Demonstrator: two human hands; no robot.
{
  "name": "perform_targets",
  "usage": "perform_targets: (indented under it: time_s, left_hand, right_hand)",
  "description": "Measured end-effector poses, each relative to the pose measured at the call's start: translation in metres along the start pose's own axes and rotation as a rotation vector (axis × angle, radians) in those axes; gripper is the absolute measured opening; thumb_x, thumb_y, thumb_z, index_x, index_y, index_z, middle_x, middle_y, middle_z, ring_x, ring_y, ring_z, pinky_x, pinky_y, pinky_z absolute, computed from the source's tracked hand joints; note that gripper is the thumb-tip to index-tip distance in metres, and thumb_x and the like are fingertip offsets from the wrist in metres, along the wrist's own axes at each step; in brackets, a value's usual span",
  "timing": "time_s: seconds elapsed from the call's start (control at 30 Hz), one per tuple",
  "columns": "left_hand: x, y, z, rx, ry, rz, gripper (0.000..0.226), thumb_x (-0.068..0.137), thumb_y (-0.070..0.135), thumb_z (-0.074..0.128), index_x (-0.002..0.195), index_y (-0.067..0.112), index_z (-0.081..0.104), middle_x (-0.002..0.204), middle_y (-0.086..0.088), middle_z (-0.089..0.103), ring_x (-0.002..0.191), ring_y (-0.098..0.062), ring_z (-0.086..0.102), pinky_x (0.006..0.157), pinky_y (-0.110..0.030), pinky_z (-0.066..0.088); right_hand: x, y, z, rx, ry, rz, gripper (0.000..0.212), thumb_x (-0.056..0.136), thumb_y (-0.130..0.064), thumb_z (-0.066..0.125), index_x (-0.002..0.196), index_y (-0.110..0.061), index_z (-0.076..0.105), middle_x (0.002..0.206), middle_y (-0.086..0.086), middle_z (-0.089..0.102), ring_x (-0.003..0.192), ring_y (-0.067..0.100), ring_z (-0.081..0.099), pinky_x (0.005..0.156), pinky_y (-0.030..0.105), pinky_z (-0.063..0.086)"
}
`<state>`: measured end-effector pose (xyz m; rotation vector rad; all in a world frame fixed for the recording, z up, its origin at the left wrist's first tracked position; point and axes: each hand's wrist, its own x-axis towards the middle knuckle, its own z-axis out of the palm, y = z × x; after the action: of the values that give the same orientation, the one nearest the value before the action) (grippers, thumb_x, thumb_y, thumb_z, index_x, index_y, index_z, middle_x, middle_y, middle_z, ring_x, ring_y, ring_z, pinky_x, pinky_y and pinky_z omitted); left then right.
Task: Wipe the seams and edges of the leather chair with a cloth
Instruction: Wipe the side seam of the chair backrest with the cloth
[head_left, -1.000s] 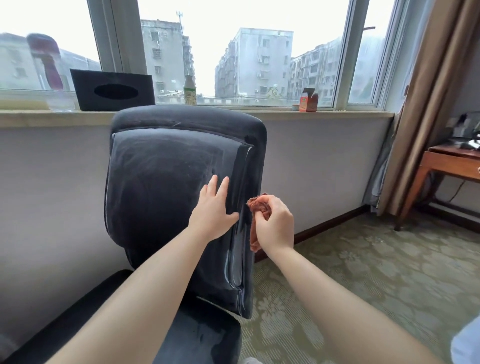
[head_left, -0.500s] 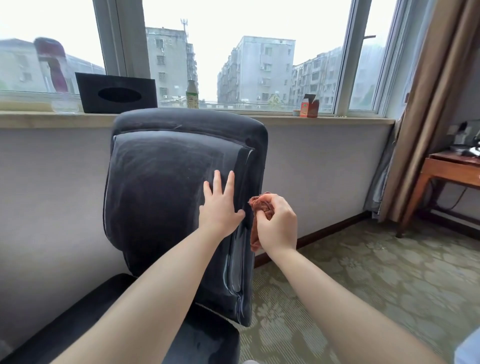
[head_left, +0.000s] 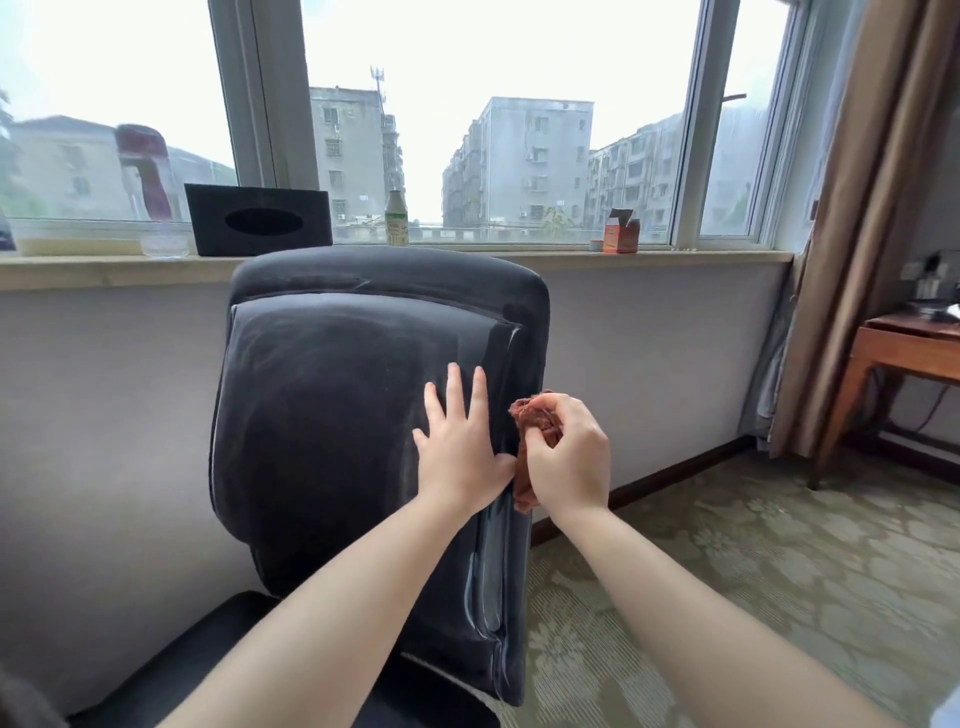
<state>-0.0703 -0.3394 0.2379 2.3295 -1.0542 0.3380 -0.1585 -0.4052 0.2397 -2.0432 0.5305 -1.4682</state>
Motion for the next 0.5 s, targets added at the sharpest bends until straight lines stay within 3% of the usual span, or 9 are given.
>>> perform_targets:
  time_s: [0.13,0.27,0.43,0.5]
  left_hand:
    - [-0.026,0.005,-0.001,0.069,0.043,0.046,0.092,0.085,0.047,0.051,0.150,0.026,-0.010,0.157,0.002,-0.018,0.145,-0.032,-0.010,0.110,-0.055,0.028]
    - [-0.045,0.000,-0.009,0.125,0.056,0.089,0.093,0.082,0.049,0.050,0.150,0.026,-0.009,0.158,0.002,-0.016,0.145,-0.031,-0.007,0.104,-0.047,0.040]
    - [-0.051,-0.014,-0.025,0.148,0.000,0.170,0.089,0.084,0.051,0.051,0.150,0.028,-0.004,0.158,0.006,-0.013,0.146,-0.024,-0.008,0.102,-0.038,0.044]
    - [-0.049,-0.023,-0.032,0.168,-0.053,0.219,0.089,0.085,0.054,0.051,0.150,0.028,-0.005,0.158,0.007,-0.015,0.146,-0.021,-0.010,0.108,-0.044,0.036]
  right_hand:
    - [-0.004,-0.009,-0.004,-0.007,0.026,-0.009,0.017,0.081,-0.002,0.062,0.091,-0.016,0.066,0.091,-0.009,0.060,0.091,0.012,0.057,0.083,0.022,0.046]
    - [-0.016,-0.012,-0.014,-0.050,0.019,-0.053,0.017,0.080,-0.001,0.062,0.093,-0.013,0.065,0.094,-0.003,0.062,0.092,0.013,0.054,0.080,0.008,0.035]
    - [-0.019,-0.015,-0.021,-0.072,-0.026,-0.038,0.022,0.082,0.000,0.061,0.100,-0.011,0.065,0.100,0.001,0.065,0.098,0.015,0.055,0.085,0.018,0.039]
    - [-0.019,-0.015,-0.021,-0.085,-0.027,-0.031,0.023,0.083,-0.001,0.061,0.103,-0.011,0.065,0.101,0.002,0.066,0.099,0.016,0.056,0.086,0.020,0.042]
